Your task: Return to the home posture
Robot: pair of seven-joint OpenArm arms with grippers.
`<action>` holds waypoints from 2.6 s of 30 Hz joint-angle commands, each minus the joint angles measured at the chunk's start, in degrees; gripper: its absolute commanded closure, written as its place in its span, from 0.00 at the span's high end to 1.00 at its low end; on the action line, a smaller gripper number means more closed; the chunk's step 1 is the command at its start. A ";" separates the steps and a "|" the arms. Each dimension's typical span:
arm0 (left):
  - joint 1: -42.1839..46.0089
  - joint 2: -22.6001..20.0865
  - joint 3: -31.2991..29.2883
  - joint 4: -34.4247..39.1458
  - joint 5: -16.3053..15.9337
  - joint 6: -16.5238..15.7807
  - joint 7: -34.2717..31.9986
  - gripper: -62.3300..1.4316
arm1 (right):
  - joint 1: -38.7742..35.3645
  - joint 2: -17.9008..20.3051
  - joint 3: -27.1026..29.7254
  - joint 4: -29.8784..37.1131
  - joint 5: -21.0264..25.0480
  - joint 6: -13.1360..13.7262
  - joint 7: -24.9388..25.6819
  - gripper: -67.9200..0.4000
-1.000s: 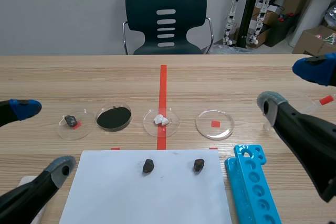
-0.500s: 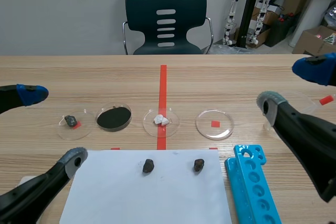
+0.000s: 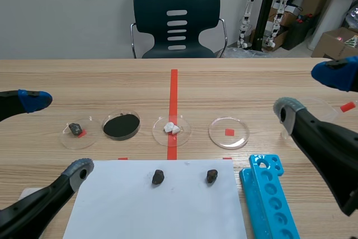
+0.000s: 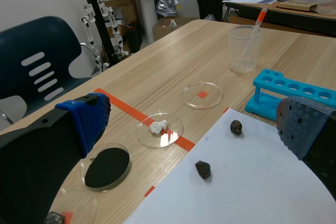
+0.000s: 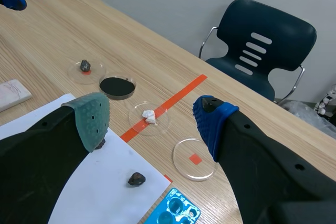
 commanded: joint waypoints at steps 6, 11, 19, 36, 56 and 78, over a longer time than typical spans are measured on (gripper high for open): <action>-0.02 0.02 -0.48 0.70 -0.44 -0.04 -0.96 1.00 | 0.02 0.26 0.33 0.79 0.79 -0.35 0.85 0.52; -0.02 0.02 -0.48 0.70 -0.46 -0.04 -0.94 1.00 | 0.02 0.26 0.33 0.79 0.79 -0.35 0.83 0.52; -0.02 0.02 -0.48 0.70 -0.46 -0.04 -0.94 1.00 | 0.02 0.26 0.33 0.79 0.79 -0.35 0.83 0.52; -0.02 0.02 -0.48 0.70 -0.46 -0.07 -0.70 1.00 | 0.02 0.26 0.33 0.79 0.79 -0.35 0.81 0.52; -0.02 0.02 -0.48 0.63 -0.44 -0.04 0.96 1.00 | 0.02 0.26 0.33 0.79 0.79 -0.35 0.81 0.52; -0.02 0.02 -0.48 0.63 -0.44 -0.04 0.96 1.00 | 0.02 0.26 0.33 0.79 0.79 -0.35 0.59 0.52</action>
